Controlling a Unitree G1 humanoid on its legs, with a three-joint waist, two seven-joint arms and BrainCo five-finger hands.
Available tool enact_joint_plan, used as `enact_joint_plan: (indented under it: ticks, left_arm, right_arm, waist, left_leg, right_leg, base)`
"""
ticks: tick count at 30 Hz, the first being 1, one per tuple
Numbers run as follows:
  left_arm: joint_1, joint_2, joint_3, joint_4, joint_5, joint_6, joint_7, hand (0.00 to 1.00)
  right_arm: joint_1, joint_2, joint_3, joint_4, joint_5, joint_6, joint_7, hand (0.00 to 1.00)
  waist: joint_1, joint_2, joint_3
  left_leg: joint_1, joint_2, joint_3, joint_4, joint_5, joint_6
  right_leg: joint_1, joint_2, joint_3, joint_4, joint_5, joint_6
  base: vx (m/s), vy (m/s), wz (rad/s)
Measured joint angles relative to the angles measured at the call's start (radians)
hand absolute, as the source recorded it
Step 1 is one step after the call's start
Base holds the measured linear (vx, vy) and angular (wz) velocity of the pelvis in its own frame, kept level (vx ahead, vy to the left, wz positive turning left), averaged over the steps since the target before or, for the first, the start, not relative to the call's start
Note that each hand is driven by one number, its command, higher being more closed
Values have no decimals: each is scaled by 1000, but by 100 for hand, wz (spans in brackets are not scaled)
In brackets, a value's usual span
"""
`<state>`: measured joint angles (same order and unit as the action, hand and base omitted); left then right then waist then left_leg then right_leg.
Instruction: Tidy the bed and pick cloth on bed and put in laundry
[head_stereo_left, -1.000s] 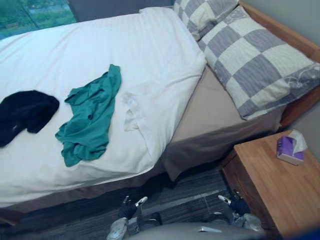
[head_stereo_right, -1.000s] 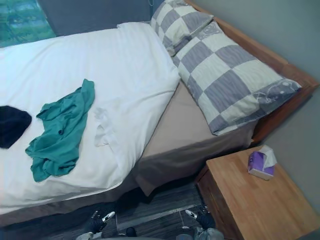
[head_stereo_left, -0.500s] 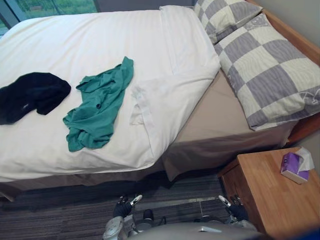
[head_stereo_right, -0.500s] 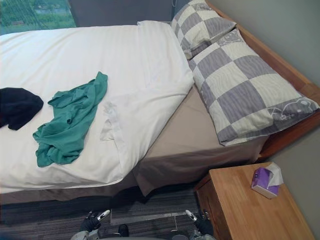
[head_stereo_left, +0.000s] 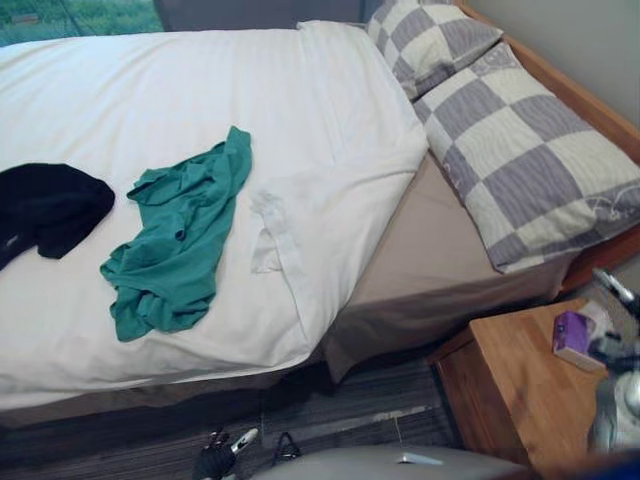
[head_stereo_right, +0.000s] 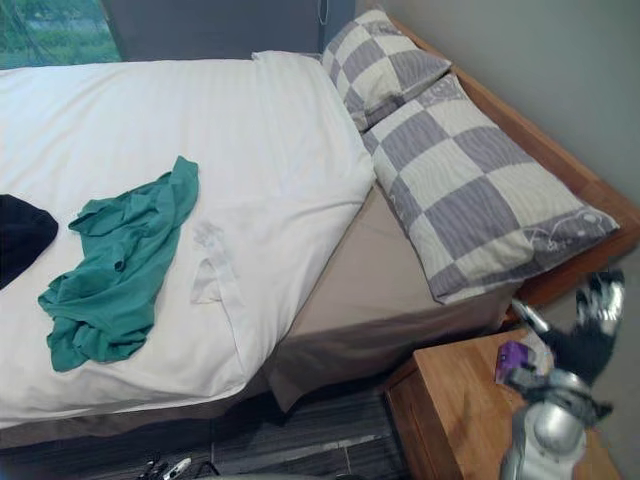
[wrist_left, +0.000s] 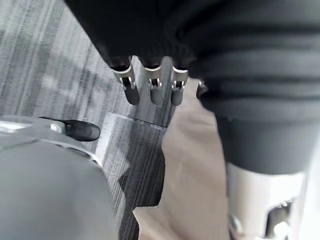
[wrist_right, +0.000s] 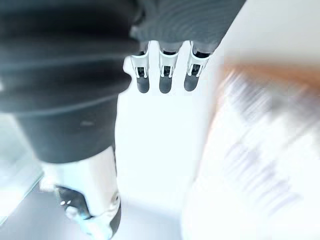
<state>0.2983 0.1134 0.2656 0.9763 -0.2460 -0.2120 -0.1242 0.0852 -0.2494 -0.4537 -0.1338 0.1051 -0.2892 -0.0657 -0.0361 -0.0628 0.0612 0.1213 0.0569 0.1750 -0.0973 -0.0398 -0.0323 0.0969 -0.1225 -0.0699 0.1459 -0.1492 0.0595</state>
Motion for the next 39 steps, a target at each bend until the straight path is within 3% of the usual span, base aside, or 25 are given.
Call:
enact_joint_plan:
  ticks: [3, 4, 6, 8, 11, 17, 23, 28, 33, 34, 36, 39]
  left_arm:
    - [0, 5, -2, 0, 0, 0, 2, 0]
    - [-1, 8, -13, -1, 1, -1, 7, 0]
    - [-1, 11, -32, -2, 2, -1, 15, 0]
    - [-3, 11, -31, -1, 2, 0, 17, 0]
    - [-13, 13, -30, -2, 2, -1, 18, 0]
    - [-89, 16, 3, -9, 0, 1, 18, 0]
    - [-121, 42, 51, -52, -6, 4, 13, 0]
    - [-141, 77, 52, -93, -6, 2, -3, 0]
    - [-205, 80, 45, -134, -20, 3, -26, 0]
    - [-213, 81, 41, -146, -27, 4, -29, 0]
    - [-224, 82, 9, -164, -50, 4, -29, 0]
    - [-236, 80, -41, -174, -61, 9, -21, 0]
  right_arm:
    - [-93, -63, 135, -5, -52, 45, 59, 0]
    - [-120, -88, 189, -6, -82, 55, 70, 0]
    - [-182, -127, 284, -5, -148, 70, 84, 0]
    - [-292, -162, 405, 1, -211, 111, 93, 0]
    - [-462, -165, 477, 63, -277, 147, 99, 0]
    - [-712, -192, 560, 206, -328, 222, 84, 0]
    - [-858, -193, 599, 389, -436, 294, 14, 0]
    - [-944, -208, 602, 497, -481, 354, -32, 0]
    - [-992, -242, 599, 572, -482, 398, -57, 0]
    - [-995, -242, 599, 592, -484, 403, -63, 100]
    - [-998, -243, 588, 620, -519, 408, -66, 100]
    - [-1014, -247, 579, 646, -549, 420, -65, 100]
  waist:
    - [7, 7, 0]
    - [24, 10, -3]
    - [31, 16, -2]
    - [48, 28, 9]
    - [70, 32, 44]
    - [113, 13, 149]
    - [158, 1, 234]
    - [171, 7, 307]
    - [191, 31, 362]
    - [192, 36, 365]
    - [192, 52, 374]
    - [190, 56, 376]
  left_leg:
    - [-14, 13, -25, 35, 0, 0]
    - [-26, 11, -30, 45, 0, 0]
    - [-40, 11, -52, 48, 0, 0]
    - [-61, 11, -79, 49, 0, 0]
    - [-89, 12, -104, 61, 0, 0]
    - [-189, 11, -156, 83, 26, 1]
    - [-286, 13, -188, 81, 68, -3]
    - [-355, 10, -192, 81, 94, 1]
    - [-428, -2, -191, 78, 129, -5]
    - [-442, -5, -189, 75, 137, -8]
    - [-454, -9, -186, 63, 152, -10]
    - [-458, -25, -185, 44, 163, -14]
  right_leg:
    - [2, 5, -5, 33, 20, 1]
    - [2, 4, -9, 31, 22, 1]
    - [2, 3, -31, 27, 23, 2]
    - [-2, 5, -48, 22, 23, 2]
    - [-6, 7, -70, 17, 23, 2]
    - [-58, 14, -97, 8, 24, 0]
    - [-127, 25, -110, 10, 25, -1]
    - [-190, 26, -110, 16, 35, -17]
    - [-275, 7, -110, 49, 23, -33]
    - [-292, 5, -109, 53, 19, -38]
    - [-319, -2, -110, 75, 13, -39]
    - [-341, -22, -110, 109, -27, -34]
  base:
    - [110, -44, 39]
    - [77, -52, 32]
    - [74, -74, 33]
    - [37, -71, 32]
    - [18, -74, 27]
    - [-33, -54, 32]
    - [-28, -42, 28]
    - [-25, -6, 11]
    - [-48, 16, 6]
    - [-50, 15, 7]
    - [-36, 9, 4]
    - [-57, -1, 7]
